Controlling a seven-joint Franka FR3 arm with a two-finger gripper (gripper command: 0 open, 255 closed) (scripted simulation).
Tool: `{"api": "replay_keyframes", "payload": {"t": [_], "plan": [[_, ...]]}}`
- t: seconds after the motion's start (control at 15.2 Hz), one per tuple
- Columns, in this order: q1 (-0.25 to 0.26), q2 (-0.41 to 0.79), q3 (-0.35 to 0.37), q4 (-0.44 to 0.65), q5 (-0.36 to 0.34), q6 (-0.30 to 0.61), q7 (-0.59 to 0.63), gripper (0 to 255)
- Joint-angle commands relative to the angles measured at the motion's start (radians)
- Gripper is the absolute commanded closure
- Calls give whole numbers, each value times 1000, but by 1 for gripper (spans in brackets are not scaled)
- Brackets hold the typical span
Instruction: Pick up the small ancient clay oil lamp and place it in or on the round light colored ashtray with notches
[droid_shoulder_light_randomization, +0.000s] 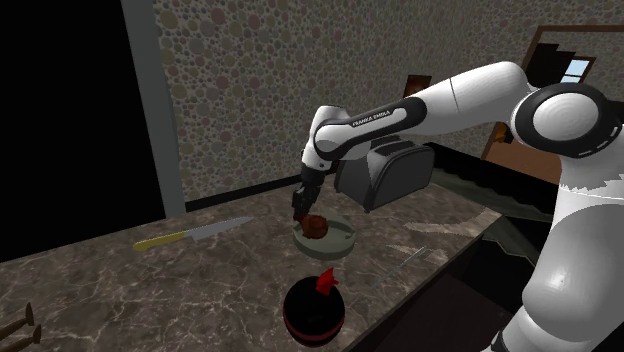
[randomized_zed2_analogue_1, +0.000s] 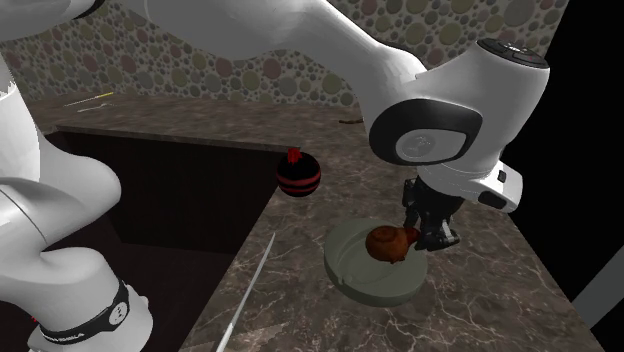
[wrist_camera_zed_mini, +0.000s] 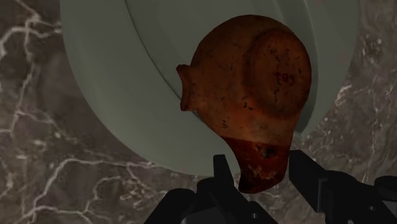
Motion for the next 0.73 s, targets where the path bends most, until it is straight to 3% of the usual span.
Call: {"api": "replay_keyframes", "payload": {"t": [0.0, 0.66], "plan": [[0, 1, 0, 0, 0, 0, 0, 255], [-10, -52, 9, 60, 19, -107, 7, 255]]}}
